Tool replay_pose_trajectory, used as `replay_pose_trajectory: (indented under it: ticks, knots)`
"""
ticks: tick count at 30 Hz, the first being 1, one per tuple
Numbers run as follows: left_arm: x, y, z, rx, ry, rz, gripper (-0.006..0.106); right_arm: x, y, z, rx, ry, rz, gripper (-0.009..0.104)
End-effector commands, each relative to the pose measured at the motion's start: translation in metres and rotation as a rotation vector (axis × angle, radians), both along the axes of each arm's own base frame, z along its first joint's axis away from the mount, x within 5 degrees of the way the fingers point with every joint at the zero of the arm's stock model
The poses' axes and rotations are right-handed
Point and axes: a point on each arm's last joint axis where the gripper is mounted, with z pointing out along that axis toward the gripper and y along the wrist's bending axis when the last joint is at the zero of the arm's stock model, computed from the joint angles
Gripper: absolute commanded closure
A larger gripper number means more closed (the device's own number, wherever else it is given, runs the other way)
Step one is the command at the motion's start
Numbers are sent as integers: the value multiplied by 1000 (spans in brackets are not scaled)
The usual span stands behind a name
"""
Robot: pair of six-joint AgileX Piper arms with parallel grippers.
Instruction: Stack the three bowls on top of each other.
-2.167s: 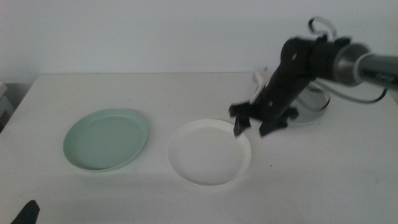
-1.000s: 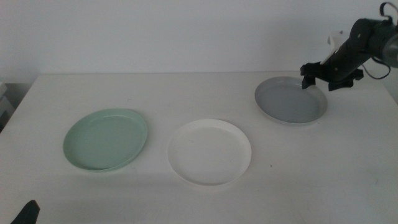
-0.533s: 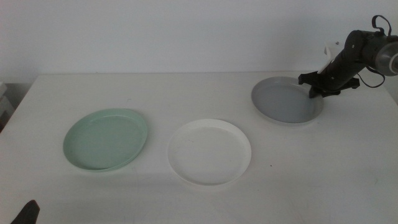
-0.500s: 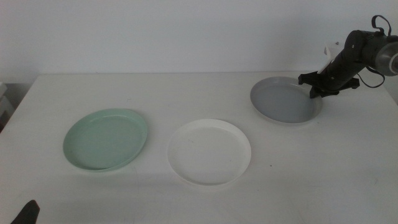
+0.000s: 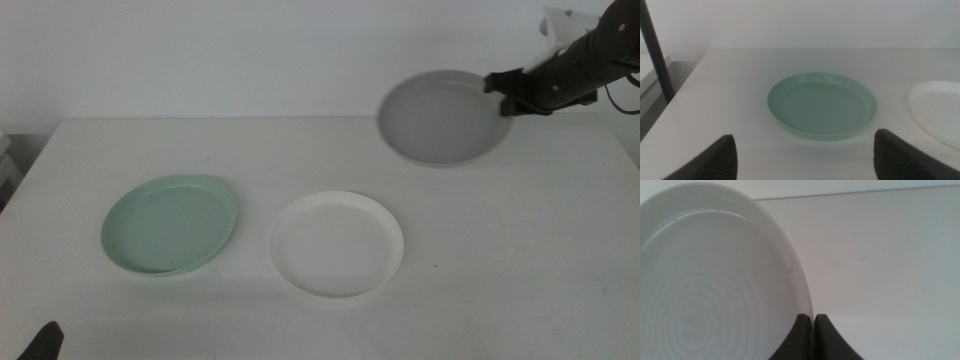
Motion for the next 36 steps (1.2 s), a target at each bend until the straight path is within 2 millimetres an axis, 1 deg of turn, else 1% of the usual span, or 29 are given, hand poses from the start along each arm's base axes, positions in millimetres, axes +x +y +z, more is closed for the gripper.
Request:
replay_pose_trajectory:
  ticks: [1,3,6,11,14,19,23,28,32,34,36]
  knots:
    - [0,0,9,-19,-90,0,-4,-29,20,53,50,-167,35,96]
    - [0,0,9,-19,-90,0,-4,-46,40,57,66,-156,84,96]
    - [0,0,9,-19,-90,0,-4,-63,68,56,78,-137,156,96]
    - [0,0,9,-19,-90,0,-4,-79,110,38,89,-69,249,96]
    - [0,0,9,-19,-90,0,-4,-87,123,24,84,-58,275,96]
    - [0,0,9,-19,-90,0,-4,-93,132,-4,94,-45,256,96]
    - [0,0,9,-19,-90,0,-4,-91,133,-26,85,-4,246,96]
    - [0,0,9,-19,-90,0,-4,-85,135,-47,70,33,238,96]
    - [0,0,9,-19,-90,0,-4,-83,135,-53,61,46,243,94]
    - [0,0,9,-19,-90,0,-4,-83,135,-53,51,42,254,89]
    - [0,0,9,-19,-90,0,-4,-83,135,-52,48,34,260,81]
